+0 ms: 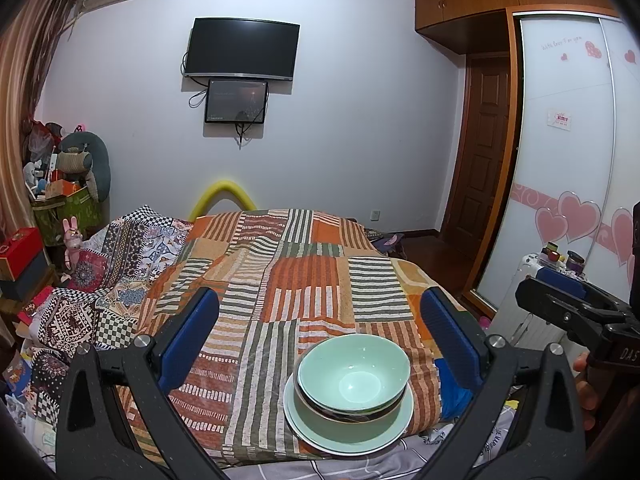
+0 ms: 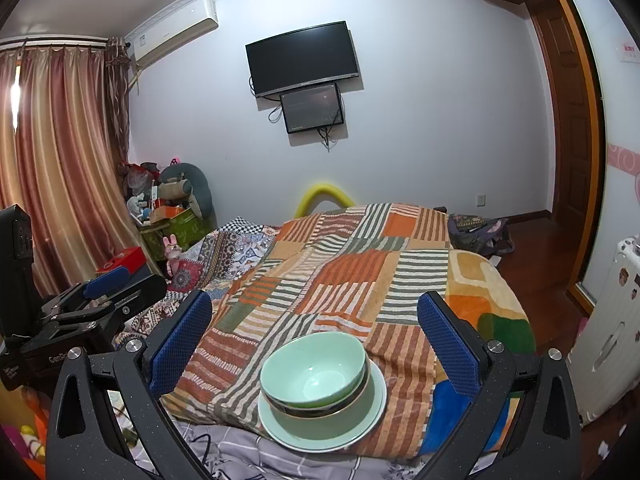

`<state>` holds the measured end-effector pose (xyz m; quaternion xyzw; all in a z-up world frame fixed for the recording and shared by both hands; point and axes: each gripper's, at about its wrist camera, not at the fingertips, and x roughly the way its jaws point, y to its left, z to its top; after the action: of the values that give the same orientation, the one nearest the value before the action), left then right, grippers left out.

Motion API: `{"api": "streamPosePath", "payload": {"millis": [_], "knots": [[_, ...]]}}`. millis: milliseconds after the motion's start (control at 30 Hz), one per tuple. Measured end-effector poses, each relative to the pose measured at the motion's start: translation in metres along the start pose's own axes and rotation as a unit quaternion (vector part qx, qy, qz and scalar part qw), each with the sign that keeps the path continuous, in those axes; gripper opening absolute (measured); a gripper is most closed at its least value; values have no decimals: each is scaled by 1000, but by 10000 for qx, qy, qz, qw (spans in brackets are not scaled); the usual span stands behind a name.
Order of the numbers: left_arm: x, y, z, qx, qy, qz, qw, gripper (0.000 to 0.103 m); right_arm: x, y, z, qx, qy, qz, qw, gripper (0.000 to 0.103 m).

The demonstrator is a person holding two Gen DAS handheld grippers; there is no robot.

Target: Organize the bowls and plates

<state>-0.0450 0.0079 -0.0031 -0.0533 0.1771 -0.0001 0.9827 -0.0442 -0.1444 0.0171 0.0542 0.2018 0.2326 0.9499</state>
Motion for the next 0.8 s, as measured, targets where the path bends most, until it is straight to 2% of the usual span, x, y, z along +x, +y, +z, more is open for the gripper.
{"api": "streamPosePath", "payload": {"millis": [800], "knots": [[0, 0, 2, -51, 43, -91, 9999, 102, 3, -1, 1, 2, 30, 25, 10000, 102]]}}
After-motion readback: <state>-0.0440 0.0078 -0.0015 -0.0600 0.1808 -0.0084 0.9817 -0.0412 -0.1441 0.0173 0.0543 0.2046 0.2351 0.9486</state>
